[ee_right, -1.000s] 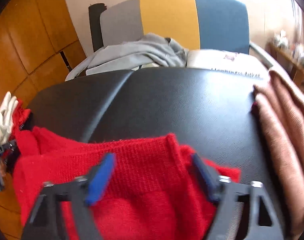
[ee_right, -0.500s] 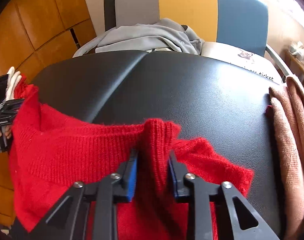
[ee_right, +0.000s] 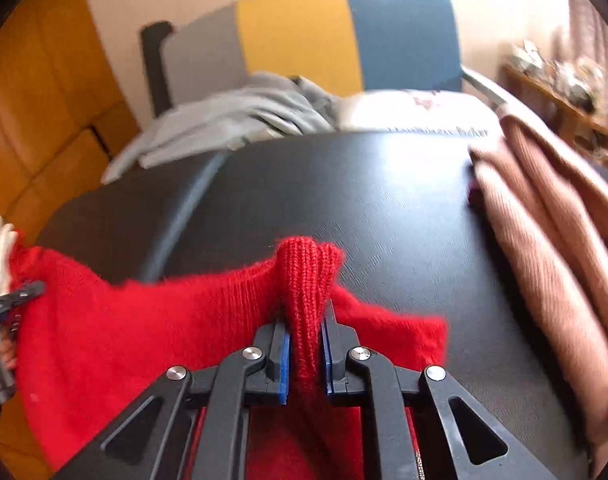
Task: Fold clothes
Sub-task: 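Pinch the sweater rib edge with the right gripper and lift it, then lay the rib edge down and open the right gripper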
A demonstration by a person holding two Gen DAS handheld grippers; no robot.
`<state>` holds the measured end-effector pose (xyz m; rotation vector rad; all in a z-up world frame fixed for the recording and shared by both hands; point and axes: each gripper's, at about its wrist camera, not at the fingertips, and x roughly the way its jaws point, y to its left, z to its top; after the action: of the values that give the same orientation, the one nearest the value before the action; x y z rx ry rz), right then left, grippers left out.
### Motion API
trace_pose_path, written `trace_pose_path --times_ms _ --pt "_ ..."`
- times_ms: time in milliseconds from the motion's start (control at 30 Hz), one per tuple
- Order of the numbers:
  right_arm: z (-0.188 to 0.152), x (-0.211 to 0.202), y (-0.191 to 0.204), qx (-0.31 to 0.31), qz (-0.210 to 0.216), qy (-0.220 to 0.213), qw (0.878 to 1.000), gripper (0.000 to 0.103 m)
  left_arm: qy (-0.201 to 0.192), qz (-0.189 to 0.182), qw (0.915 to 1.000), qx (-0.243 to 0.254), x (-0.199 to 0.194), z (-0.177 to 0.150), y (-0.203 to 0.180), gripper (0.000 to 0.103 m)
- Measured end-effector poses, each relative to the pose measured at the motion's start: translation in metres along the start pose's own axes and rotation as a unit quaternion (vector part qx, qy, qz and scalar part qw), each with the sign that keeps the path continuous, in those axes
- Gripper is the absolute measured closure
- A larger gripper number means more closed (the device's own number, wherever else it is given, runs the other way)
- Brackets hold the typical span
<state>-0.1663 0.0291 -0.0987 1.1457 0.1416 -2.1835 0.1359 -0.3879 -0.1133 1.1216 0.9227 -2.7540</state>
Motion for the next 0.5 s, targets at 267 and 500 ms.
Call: trace_pose_path --times_ms 267,500 --pt "-0.006 -0.006 -0.017 0.074 0.024 -0.028 0.997 0.058 -0.018 -0.010 0.9985 -0.051 -0.032 -0.026 0.015 0.079" --pt "-0.040 -0.066 0.026 0.014 0.076 -0.062 0.995 0.041 -0.013 -0.037 0.9962 -0.078 -0.066 -0.067 0.018 0.075"
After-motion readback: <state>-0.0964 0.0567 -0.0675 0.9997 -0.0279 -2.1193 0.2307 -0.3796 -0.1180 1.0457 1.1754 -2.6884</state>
